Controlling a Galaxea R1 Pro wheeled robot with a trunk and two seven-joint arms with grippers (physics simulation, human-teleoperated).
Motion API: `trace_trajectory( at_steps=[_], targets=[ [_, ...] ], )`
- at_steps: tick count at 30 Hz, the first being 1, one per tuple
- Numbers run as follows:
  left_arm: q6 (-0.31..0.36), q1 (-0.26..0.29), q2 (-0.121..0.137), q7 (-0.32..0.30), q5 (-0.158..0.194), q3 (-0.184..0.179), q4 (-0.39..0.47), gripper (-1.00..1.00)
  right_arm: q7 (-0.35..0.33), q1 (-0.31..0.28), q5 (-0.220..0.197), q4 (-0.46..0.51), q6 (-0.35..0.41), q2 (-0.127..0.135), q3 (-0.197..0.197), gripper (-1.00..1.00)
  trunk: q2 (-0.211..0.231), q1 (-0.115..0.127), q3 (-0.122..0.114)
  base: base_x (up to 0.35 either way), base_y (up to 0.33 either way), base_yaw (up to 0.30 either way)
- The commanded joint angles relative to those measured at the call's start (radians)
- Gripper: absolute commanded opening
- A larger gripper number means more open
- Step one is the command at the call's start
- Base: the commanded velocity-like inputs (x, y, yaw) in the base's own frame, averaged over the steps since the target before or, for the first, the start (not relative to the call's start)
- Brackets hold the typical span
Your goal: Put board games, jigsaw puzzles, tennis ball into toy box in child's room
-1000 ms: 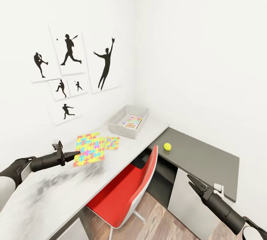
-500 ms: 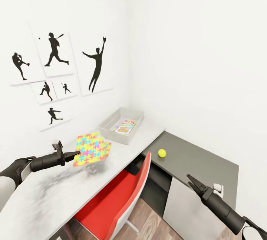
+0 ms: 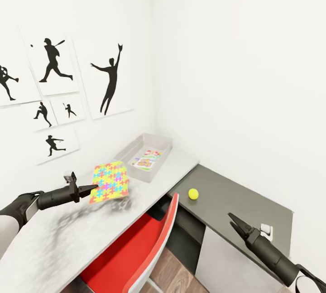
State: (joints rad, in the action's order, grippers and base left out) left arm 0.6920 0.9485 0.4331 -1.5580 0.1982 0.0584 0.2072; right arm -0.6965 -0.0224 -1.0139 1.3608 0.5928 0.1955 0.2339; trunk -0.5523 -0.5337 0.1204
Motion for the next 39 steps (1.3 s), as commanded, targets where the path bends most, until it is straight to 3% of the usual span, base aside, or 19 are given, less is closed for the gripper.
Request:
trace_trajectory(
  at_steps=[1,10,30,33,35,37,39],
  targets=[
    [0.011,0.001,0.0,-0.005,-0.008,0.006,0.0,-1.0,0.0,-0.001,-0.006,0.0,0.007,0.0,0.001,1.0,-0.002,-0.001,0.002,0.115,-0.021,0.195],
    [0.011,0.001,-0.001,-0.005,-0.008,0.006,0.0,-1.0,0.0,-0.001,-0.006,-0.001,0.007,0.0,0.001,1.0,-0.002,-0.001,0.002,0.094,-0.033,0.226],
    [0.011,0.0,0.0,-0.006,-0.008,0.007,0.0,-1.0,0.008,-0.001,-0.006,0.036,0.009,0.002,0.0,1.0,-0.002,-0.001,0.002,0.015,-0.023,0.008],
    [0.011,0.0,0.001,-0.005,-0.008,0.007,0.0,-1.0,0.059,-0.002,-0.01,0.082,0.022,0.003,0.001,1.0,-0.002,-0.001,0.002,0.0,0.0,0.0],
    [0.011,0.0,0.0,-0.005,-0.008,0.007,0.0,-1.0,0.154,-0.016,-0.018,0.122,0.073,0.012,0.005,1.0,-0.002,-0.001,0.002,0.0,0.0,0.0],
    [0.011,0.0,0.0,-0.004,-0.008,0.007,-0.001,-1.0,0.28,-0.098,-0.036,0.159,0.184,0.012,0.009,1.0,-0.002,-0.001,0.002,0.0,0.0,0.0],
    [0.011,0.0,0.0,-0.001,-0.008,0.007,-0.001,-1.0,0.431,-0.235,-0.078,0.179,0.307,0.006,0.011,1.0,-0.002,-0.001,0.002,0.0,0.0,0.0]
  ],
)
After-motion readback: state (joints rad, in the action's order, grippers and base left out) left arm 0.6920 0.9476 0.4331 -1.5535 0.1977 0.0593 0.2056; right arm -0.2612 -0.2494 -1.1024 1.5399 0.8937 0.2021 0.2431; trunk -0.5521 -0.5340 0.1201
